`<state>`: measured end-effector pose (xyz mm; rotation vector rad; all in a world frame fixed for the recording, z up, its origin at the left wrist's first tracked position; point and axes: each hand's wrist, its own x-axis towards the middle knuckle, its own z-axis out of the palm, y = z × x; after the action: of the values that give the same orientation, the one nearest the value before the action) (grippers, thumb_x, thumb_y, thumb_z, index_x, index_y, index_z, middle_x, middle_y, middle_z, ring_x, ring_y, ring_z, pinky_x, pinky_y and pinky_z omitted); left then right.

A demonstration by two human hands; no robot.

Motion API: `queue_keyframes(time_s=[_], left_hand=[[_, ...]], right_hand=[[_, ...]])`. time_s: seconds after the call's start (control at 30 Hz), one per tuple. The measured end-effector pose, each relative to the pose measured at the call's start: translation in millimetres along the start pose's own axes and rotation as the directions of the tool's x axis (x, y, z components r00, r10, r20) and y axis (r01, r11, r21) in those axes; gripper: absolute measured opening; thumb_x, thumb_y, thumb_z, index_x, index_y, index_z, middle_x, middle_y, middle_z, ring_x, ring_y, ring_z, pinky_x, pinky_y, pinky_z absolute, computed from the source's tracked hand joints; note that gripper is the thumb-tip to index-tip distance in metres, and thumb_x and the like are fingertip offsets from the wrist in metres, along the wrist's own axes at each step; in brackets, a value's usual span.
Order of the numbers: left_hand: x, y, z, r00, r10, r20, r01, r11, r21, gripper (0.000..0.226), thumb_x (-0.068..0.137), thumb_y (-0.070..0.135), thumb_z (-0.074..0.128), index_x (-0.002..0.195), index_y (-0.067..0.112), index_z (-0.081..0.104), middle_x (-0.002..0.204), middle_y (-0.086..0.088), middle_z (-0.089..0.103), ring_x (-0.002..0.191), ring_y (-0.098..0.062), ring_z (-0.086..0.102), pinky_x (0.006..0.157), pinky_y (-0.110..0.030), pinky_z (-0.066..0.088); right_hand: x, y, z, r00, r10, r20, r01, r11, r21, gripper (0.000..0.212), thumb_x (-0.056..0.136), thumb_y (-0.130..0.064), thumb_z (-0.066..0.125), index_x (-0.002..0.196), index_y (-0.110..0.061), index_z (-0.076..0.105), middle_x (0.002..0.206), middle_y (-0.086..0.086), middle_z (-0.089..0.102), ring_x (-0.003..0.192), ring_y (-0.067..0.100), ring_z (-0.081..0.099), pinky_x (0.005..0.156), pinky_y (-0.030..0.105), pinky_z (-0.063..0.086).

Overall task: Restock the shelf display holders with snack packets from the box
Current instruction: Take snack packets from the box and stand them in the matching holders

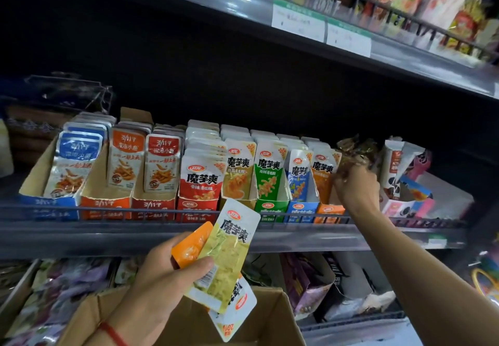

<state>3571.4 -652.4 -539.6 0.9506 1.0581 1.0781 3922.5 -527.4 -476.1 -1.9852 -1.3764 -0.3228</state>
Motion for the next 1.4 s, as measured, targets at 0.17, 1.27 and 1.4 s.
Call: queue_keyframes(time_s=[0.17, 1.27, 1.4], left_hand=[[-1.8, -0.2, 1.5, 0.999, 0.039, -0.008, -0.039, 0.999, -0.037, 0.030, 0.086, -0.008, 0.069, 0.111, 0.009, 0.071, 0.100, -0.014, 0.078, 0.092, -0.031, 0.076, 0.085, -0.046, 0.057], [5.6, 11.8, -20.0, 0.979, 0.043, -0.197, -0.079, 0.981, -0.178, 0.013, 0.097, 0.012, 0.063, 0.107, 0.012, 0.071, 0.094, -0.017, 0.076, 0.096, -0.031, 0.072, 0.097, -0.052, 0.055], [6.5, 13.3, -22.0, 0.974, 0.031, -0.223, -0.082, 0.971, -0.224, 0.010, 0.100, 0.018, 0.060, 0.104, 0.015, 0.069, 0.100, -0.019, 0.075, 0.100, -0.032, 0.072, 0.096, -0.053, 0.055]], right_hand=[[-64.9, -47.5, -24.8, 0.922, -0.377, 0.085, 0.338, 0.893, 0.297, 0.016, 0.100, -0.024, 0.061, 0.112, -0.020, 0.071, 0.095, -0.011, 0.072, 0.075, 0.003, 0.065, 0.067, 0.033, 0.057], [-15.7, -125.2, -76.3, 0.796, -0.591, 0.131, 0.545, 0.793, 0.272, 0.014, 0.101, -0.028, 0.062, 0.102, -0.014, 0.065, 0.086, -0.004, 0.071, 0.078, 0.013, 0.068, 0.067, 0.039, 0.056], [-8.6, -135.8, -58.9, 0.775, -0.613, 0.157, 0.586, 0.789, 0.185, 0.021, 0.102, -0.029, 0.060, 0.114, -0.013, 0.063, 0.100, 0.003, 0.071, 0.089, 0.019, 0.066, 0.069, 0.038, 0.056]])
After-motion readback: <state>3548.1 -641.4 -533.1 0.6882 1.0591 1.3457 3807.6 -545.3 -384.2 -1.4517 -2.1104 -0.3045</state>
